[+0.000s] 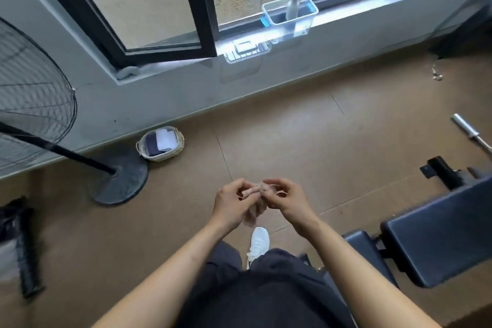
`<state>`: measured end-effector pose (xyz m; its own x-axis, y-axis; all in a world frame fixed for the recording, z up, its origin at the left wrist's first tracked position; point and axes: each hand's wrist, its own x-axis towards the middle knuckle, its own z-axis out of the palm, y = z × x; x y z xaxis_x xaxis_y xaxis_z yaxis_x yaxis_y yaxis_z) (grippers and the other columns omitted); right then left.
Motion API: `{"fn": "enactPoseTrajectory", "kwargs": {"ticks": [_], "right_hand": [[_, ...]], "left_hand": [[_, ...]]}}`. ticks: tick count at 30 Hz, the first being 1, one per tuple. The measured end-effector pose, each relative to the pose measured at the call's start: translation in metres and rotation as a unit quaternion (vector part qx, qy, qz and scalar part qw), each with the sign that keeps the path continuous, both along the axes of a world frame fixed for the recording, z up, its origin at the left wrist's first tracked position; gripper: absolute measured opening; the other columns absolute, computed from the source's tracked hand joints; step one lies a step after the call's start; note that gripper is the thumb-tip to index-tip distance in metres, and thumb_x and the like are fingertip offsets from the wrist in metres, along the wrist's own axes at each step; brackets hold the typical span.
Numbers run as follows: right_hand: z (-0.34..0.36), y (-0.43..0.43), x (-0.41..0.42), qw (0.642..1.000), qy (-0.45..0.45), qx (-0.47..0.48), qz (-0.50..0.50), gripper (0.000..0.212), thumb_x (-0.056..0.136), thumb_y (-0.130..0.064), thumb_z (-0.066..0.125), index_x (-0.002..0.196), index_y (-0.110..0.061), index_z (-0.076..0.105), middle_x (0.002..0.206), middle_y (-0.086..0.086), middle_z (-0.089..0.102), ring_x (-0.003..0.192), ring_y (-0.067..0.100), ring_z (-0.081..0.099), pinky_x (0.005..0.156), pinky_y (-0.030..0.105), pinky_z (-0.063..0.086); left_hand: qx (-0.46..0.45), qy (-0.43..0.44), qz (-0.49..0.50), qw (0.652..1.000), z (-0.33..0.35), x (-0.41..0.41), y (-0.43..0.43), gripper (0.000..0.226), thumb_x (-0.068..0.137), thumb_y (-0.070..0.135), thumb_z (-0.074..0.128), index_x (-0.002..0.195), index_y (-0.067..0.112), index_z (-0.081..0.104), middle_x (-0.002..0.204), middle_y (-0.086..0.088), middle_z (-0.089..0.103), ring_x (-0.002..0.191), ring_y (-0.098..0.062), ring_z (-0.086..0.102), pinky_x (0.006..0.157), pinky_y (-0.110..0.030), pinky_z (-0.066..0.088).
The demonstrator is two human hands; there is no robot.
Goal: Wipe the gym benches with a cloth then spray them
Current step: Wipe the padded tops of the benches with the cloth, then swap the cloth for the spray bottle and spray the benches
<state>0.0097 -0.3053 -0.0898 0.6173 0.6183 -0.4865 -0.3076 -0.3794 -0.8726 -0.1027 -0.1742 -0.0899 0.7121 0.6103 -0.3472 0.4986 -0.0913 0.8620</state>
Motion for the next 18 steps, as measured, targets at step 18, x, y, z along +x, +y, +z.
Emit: {"fn": "enactPoseTrajectory", "kwargs": {"ticks": [18], "right_hand": [[-0.027,0.237,0.391,0.991,-0.017,-0.136,0.003,0.014,0.096,-0.004,0.062,0.108,-0.007,0.067,0.084,0.011,0.062,0.069,0.015,0.060,0.057,0.014,0.046]], "left_hand": [[-0.148,0.015,0.168,0.975,-0.043,0.372,0.296,0.008,0.085,0.006,0.076,0.092,0.002,0.074,0.086,-0.004,0.076,0.077,-0.014,0.068,0.069,-0.028,0.055]]}}
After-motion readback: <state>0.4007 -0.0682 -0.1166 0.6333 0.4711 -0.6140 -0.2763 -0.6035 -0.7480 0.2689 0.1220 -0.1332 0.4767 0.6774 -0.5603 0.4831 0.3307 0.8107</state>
